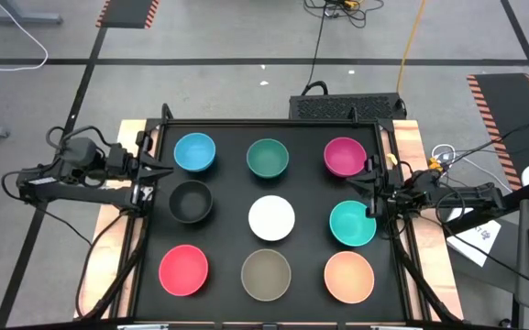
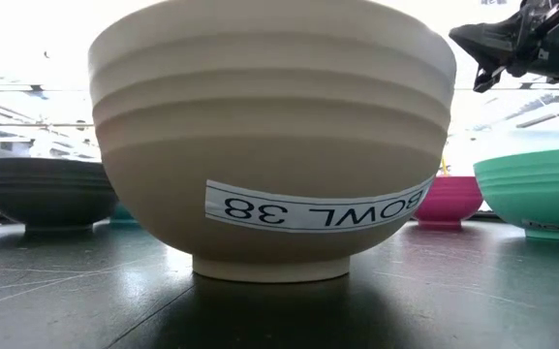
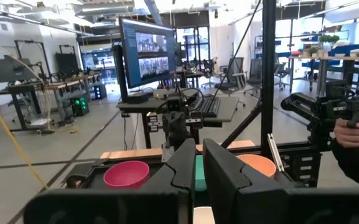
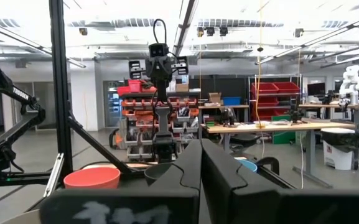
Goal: Nest bowls inside each other
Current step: Stack the pink bowl on top of the white bowl
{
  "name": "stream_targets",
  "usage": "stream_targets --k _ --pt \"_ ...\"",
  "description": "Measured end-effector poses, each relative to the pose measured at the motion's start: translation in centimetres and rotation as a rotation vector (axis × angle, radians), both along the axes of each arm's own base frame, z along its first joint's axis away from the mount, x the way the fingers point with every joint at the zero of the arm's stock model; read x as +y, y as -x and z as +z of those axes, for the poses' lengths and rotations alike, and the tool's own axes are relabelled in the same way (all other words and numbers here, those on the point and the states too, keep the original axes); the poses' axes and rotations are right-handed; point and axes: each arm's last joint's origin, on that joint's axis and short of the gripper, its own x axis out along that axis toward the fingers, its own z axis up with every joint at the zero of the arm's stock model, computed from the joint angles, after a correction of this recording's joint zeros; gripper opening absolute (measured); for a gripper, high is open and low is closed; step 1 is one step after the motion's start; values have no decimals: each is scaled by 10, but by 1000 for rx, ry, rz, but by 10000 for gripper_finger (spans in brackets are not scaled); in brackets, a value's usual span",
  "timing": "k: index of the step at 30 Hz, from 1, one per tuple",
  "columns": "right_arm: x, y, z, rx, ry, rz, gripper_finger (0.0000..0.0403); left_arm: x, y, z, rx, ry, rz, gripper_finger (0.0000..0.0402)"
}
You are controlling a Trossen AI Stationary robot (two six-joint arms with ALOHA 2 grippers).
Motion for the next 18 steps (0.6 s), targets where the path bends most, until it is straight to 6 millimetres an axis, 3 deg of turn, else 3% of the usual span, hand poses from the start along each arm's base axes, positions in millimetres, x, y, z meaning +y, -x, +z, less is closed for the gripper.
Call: stream_targets --k 18 --pt "0 1 2 -24 6 -2 0 2 0 2 -19 -62 61 35"
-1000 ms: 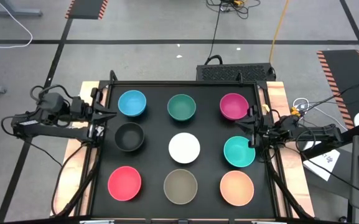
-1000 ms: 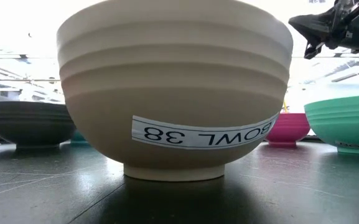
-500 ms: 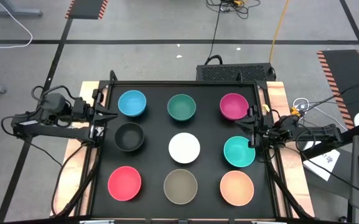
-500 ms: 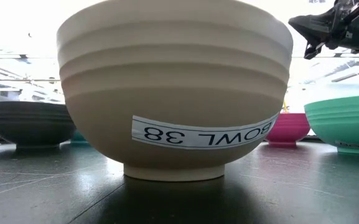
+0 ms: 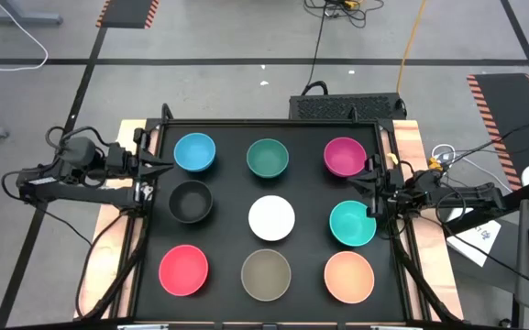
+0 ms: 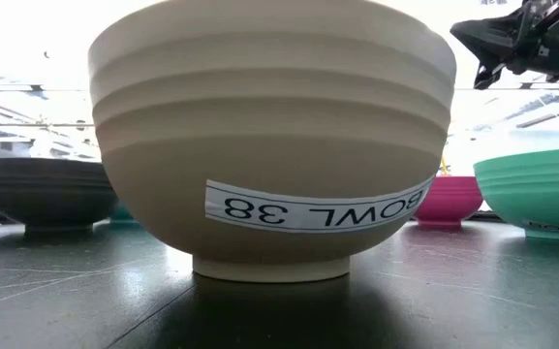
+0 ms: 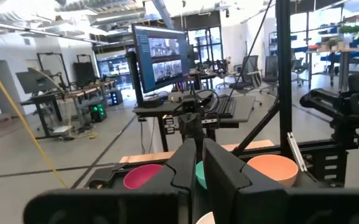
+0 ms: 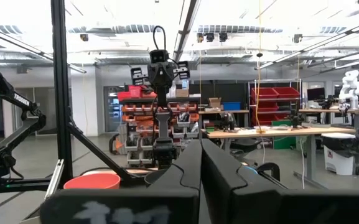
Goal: Nest bowls inside each other
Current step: Stack the pink bowl on top of the white bowl
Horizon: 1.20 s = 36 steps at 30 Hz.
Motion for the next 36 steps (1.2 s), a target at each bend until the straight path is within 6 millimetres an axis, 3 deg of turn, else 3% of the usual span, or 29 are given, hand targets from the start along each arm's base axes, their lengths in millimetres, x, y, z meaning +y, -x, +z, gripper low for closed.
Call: stream_targets --k 4,7,11,20,29,36 --pt "-3 0 0 18 -10 -73 1 0 0 0 0 21 -3 35" --pt "-10 -4 -12 191 -52 -240 14 0 -4 -3 34 92 -9 35" --pt "-16 0 20 240 -91 -399 49 0 -15 -12 144 147 -6 35" --pt "-28 -4 52 552 -192 -596 140 -1 -43 -24 283 146 -41 36" --pt "-43 -28 78 863 -252 -701 191 -5 -53 -23 277 115 -150 36" --pt "-58 -37 97 966 -360 -530 206 -6 -53 -22 268 99 -213 36"
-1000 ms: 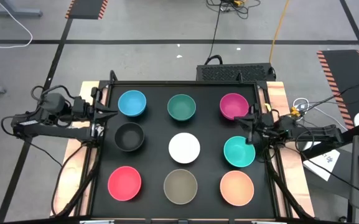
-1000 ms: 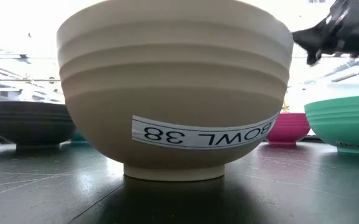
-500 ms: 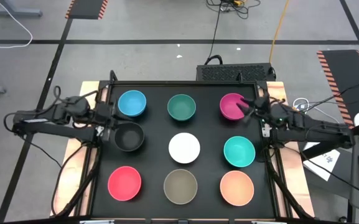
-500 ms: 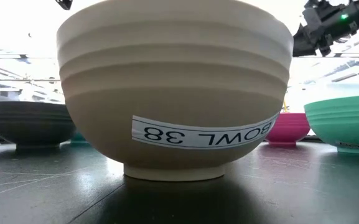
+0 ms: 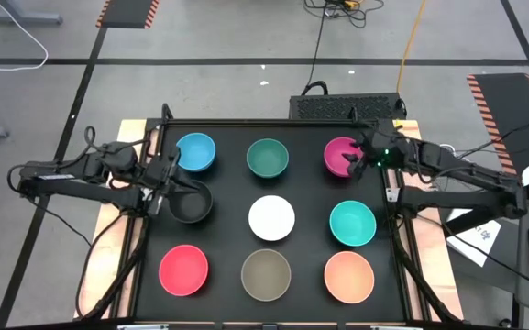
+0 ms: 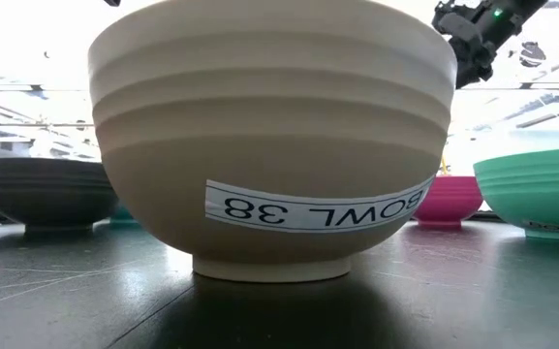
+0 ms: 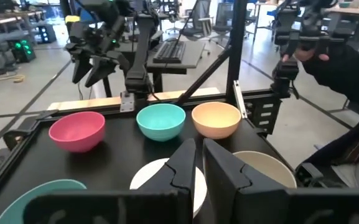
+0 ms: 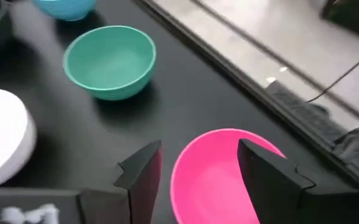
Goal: Nest bowls inside each other
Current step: Stack the pink bowl on top of the white bowl
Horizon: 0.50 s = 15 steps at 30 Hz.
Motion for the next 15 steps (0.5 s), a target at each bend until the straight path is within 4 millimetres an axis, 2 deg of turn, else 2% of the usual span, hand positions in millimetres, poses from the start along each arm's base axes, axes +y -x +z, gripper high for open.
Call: stream_targets --k 5,9,15 --pt "-15 10 5 66 -115 -31 205 -1 0 0 -4 6 -29 36" --pt "-27 19 -7 217 -215 -100 205 -1 0 0 -4 7 -36 36" --pt "-45 10 -20 279 -316 -40 204 -1 0 0 -5 1 -37 36"
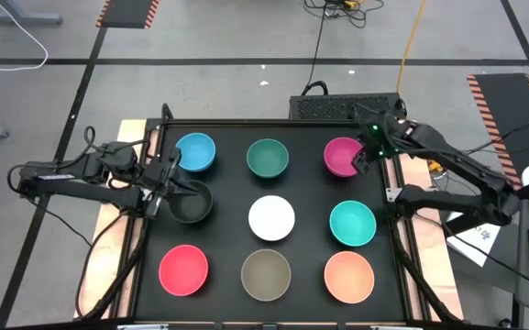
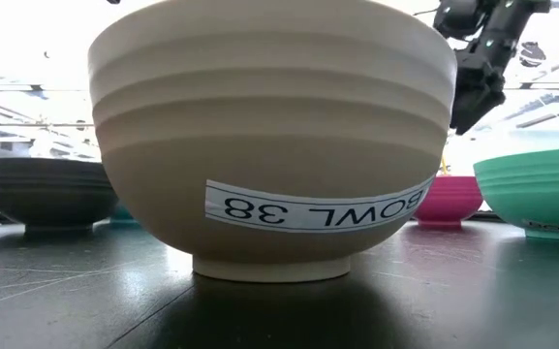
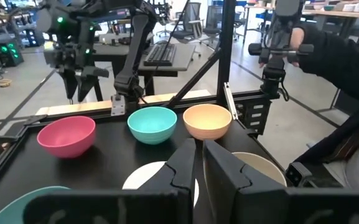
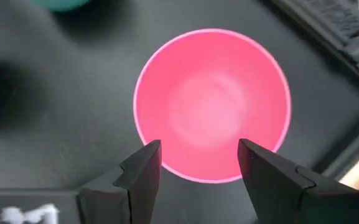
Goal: Nest bowls inside each other
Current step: Stack the pink bowl on top of the white bowl
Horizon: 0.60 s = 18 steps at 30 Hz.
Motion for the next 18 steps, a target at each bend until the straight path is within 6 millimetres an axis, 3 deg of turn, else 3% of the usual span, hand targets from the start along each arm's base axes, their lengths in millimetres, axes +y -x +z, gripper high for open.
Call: stream_targets --k 10,18 --pt "-14 -18 -17 61 -49 147 204 0 0 0 2 6 2 35" --pt "-16 -26 0 -8 -52 211 204 0 0 0 2 6 2 36"
